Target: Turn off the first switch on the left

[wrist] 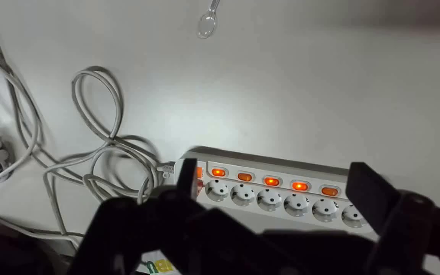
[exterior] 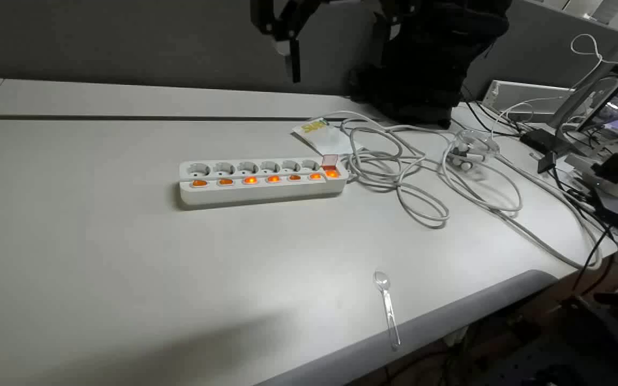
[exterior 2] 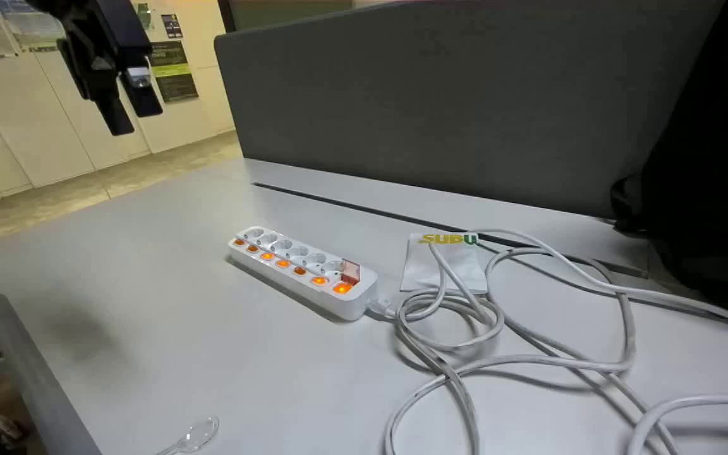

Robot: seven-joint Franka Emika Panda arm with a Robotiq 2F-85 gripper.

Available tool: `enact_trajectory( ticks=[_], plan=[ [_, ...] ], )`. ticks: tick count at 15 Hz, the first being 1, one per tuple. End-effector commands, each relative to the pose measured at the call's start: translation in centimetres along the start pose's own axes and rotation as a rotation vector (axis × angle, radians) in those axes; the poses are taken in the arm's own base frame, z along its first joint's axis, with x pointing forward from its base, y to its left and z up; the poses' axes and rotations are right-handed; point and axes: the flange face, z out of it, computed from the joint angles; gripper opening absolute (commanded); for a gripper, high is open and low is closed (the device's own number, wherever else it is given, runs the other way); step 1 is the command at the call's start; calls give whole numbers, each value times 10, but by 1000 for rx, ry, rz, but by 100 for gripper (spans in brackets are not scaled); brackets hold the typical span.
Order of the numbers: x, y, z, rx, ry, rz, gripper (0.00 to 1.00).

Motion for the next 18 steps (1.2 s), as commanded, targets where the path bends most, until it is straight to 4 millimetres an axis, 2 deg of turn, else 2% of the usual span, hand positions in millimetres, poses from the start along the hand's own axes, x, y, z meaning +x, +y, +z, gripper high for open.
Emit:
enact_trajectory(
  ticks=[1, 14, 18],
  plan=[
    [0, 0, 0, 0, -1, 0, 100],
    [0, 0, 0, 1, 1, 0, 100],
    [20, 5, 4, -23, 62, 84, 100]
  ],
)
